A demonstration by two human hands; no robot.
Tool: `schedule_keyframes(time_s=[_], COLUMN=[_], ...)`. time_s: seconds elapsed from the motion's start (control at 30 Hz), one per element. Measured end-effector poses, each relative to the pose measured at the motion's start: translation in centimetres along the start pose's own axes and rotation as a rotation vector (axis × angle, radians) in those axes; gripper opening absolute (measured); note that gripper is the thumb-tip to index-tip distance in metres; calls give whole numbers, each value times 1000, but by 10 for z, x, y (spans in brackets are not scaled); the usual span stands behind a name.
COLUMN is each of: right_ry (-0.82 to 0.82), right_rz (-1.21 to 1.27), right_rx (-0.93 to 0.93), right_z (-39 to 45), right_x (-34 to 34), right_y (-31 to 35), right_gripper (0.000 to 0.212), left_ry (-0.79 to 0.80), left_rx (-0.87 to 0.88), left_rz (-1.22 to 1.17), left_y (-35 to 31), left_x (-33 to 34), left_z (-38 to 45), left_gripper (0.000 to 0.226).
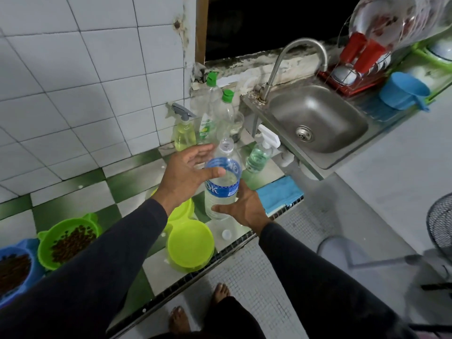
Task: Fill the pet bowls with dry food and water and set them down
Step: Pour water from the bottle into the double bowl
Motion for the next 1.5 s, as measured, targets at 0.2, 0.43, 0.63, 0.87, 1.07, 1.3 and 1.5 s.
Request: schedule_keyframes(time_s=[0.2, 0.43, 0.63, 0.87, 1.07, 1.3, 1.5], right_ry=[2, 37, 32, 52, 28, 251, 263], right_rz=[20, 120, 291, 132, -204, -378, -426], right_rx=[-11, 34, 71, 74, 178, 272, 213], right_z=[6, 5, 1, 1, -3, -30, -37], right_x=[9, 16, 19, 16, 7, 37, 57], right_y=[-10, -22, -37, -43, -54, -100, -108], right_gripper=[90, 85, 79, 81, 69, 53, 55], left_ry=[27, 28, 18, 57, 84, 100, 112], left_rx=[11, 5, -23, 0, 13, 4, -10], left_rz=[80, 123, 106, 124, 109, 82, 67], left_y=[4, 13, 28, 27, 26, 32, 35], left_x=[7, 12, 13, 22, 27, 29, 29], left_z=[1, -5, -13, -13, -12, -13, -13], left_gripper=[77, 73, 69, 66, 65, 67, 67])
Point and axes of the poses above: each hand's wrist, its own z-axis towards the middle knuckle, its own x-axis out of the palm, y = z × x, the point moved 9 cm from there along z, towards the middle knuckle, and after that the axes turned 5 degrees about z, right-handed, at the moved point
